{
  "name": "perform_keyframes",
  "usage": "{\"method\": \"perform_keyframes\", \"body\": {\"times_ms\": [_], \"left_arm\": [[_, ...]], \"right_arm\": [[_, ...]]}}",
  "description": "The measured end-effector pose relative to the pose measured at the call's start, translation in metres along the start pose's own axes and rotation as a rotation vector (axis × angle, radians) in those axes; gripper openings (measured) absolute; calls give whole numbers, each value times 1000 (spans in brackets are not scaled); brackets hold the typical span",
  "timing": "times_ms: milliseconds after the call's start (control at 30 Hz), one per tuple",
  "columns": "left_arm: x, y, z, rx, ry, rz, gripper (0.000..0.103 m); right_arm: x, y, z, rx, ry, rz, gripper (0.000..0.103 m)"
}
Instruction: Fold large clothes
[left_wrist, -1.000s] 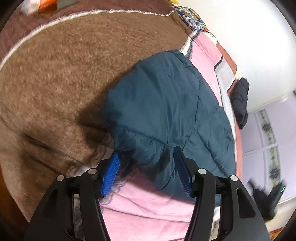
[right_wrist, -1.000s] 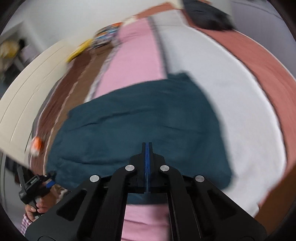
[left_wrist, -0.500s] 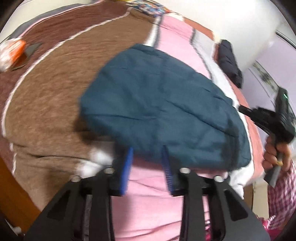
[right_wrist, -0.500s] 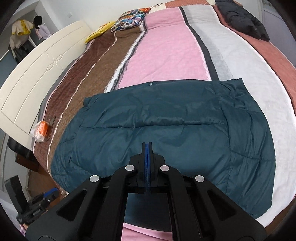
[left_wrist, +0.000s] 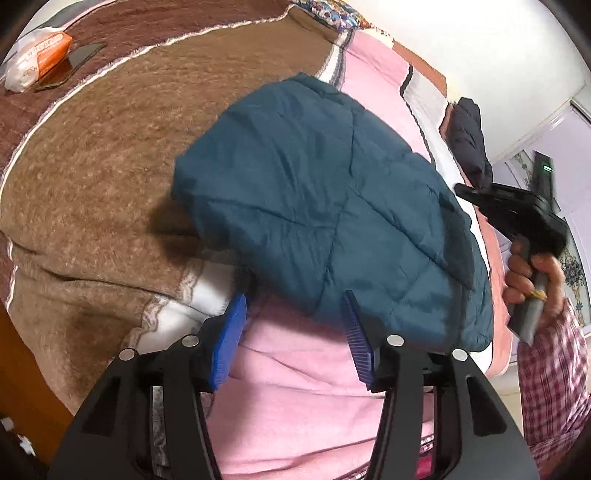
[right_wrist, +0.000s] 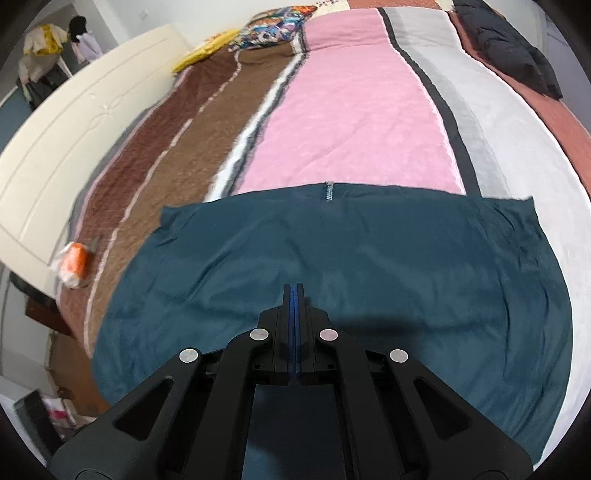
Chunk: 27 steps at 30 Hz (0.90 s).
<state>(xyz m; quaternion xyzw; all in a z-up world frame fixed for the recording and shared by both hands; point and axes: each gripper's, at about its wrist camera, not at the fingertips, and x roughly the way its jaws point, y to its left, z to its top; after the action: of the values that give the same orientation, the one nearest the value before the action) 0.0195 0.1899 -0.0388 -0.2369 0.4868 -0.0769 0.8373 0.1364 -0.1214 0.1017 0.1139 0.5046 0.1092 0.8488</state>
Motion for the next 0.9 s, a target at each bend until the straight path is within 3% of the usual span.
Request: {"method": "perform_keyframes", "body": {"times_ms": [267,633,800,900], "left_arm": [[-3,4,-2,24,-21,4,55],[-1,-2,2,52,-8,-38,56],[-13,-36,-3,160,4,-158,55],[-9,-67,-4,226,44,-275,45]], "right_arm": [[72,-22,12,98,126,-60,0],[70,-20,11,101,129,-61,1],[24,-24,9,127,48,47,1],[9,-28,4,107,50,65,1]]}}
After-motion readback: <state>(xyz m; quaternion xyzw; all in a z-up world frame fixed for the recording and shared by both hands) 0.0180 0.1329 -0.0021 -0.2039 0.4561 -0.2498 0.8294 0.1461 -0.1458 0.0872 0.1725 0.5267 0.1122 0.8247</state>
